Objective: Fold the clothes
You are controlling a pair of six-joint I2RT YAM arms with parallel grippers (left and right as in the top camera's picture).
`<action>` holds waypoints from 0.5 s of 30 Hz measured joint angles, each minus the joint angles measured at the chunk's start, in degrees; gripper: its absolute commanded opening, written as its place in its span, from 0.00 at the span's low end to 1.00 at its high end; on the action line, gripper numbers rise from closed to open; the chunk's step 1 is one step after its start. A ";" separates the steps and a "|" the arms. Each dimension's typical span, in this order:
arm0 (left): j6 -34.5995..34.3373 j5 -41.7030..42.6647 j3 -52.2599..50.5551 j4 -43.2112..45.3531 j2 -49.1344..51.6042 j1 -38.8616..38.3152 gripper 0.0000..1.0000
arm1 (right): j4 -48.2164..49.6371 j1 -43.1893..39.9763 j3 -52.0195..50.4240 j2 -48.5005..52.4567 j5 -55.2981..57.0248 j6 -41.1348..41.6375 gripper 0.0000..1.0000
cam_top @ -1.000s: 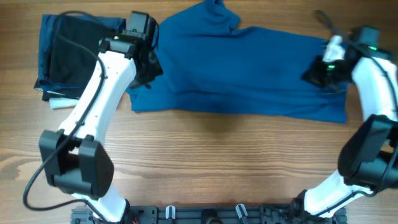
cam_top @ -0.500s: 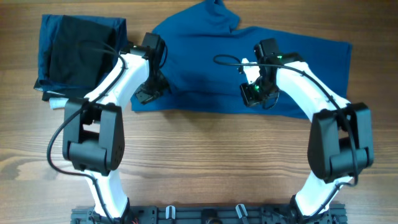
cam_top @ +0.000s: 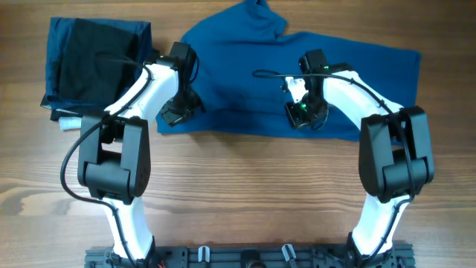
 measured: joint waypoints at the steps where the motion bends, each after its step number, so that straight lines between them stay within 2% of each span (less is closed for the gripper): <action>1: 0.00 0.00 0.00 0.02 0.00 0.00 0.04 | 0.07 0.00 0.44 0.22 0.02 0.00 0.04; 6: 0.00 0.00 -0.02 0.22 0.00 0.00 0.04 | 2.95 0.00 0.87 0.42 1.97 0.22 0.04; 10: 0.00 0.00 -1.90 4.02 0.00 0.00 0.04 | 7.69 0.02 0.98 0.48 4.13 0.92 0.04; 15: 0.00 0.00 -3.80 4.37 0.00 0.00 0.04 | 8.02 0.02 2.08 0.92 5.35 2.21 0.04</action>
